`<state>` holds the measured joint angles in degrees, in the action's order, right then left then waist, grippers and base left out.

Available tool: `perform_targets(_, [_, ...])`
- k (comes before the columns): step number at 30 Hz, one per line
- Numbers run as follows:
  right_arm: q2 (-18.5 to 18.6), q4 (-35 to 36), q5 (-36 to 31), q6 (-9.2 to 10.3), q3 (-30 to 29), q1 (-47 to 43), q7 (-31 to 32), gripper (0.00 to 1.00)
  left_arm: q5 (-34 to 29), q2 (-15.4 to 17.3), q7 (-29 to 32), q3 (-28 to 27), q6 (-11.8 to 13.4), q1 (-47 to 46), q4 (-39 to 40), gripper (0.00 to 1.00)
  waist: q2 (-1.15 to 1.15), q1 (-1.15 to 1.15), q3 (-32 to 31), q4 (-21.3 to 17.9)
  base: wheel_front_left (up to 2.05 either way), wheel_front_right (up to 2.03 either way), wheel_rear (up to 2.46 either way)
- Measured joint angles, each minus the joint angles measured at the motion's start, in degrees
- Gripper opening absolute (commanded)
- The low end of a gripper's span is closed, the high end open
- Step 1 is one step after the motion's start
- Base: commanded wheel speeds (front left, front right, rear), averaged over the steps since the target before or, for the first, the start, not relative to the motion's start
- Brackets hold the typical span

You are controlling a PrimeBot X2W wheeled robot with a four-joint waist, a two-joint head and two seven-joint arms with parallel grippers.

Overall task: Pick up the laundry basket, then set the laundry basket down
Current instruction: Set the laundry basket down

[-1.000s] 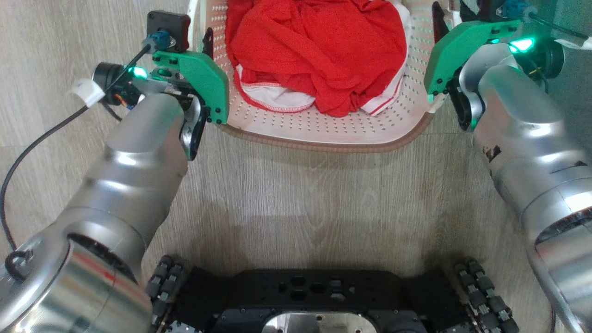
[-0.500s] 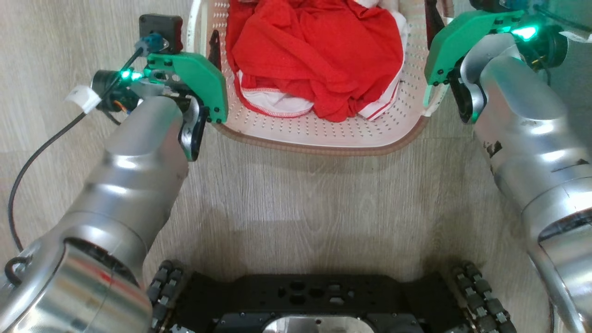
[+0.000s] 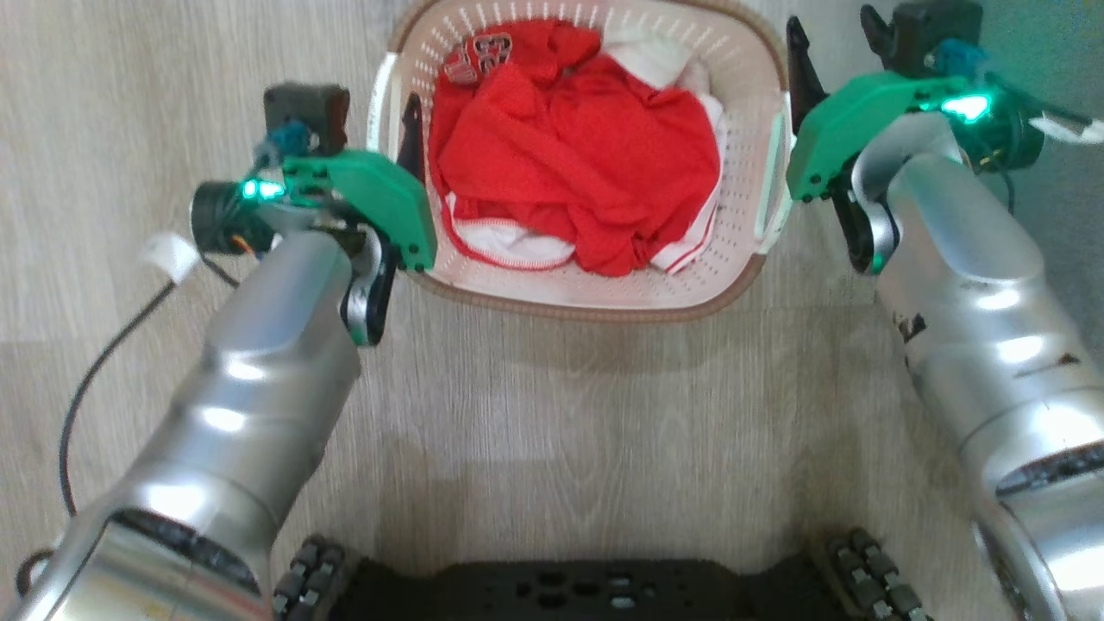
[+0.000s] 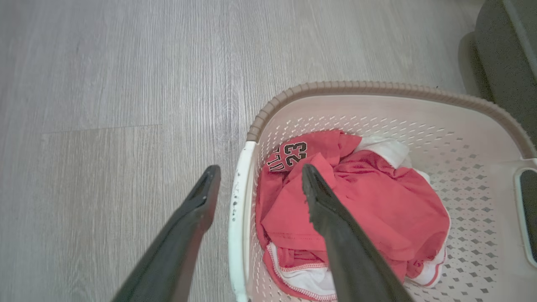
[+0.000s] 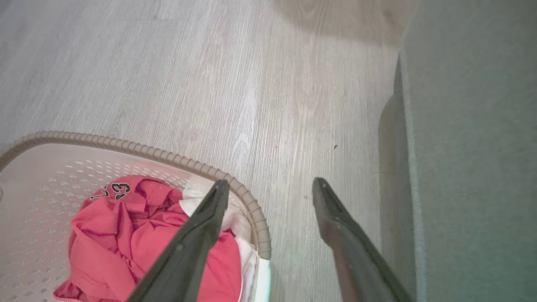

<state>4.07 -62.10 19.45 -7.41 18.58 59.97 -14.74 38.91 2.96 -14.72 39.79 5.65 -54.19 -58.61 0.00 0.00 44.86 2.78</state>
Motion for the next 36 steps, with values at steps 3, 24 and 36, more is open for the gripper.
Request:
perform_targets(3, [0.01,2.61,-1.16,0.00,-1.61,-2.68,0.01,1.00,-2.41,0.36,0.00,-3.07,-0.02,3.62,3.30,1.00,0.00,0.00,-2.64,-0.14,0.00,0.00,0.00])
perform_targets(24, [-0.20,23.29,-3.86,0.00,-7.38,-28.83,0.01,1.00,-22.68,-0.13,0.01,-23.49,-3.69,34.45,32.09,1.00,0.01,0.00,-24.71,-0.57,0.00,0.00,0.00])
perform_targets(36, [-0.59,36.27,-4.86,0.00,-8.81,-43.73,0.01,1.00,-26.89,-0.35,0.01,-28.40,-2.92,47.99,41.73,1.00,0.01,0.00,-34.68,-1.78,0.00,0.00,0.00])
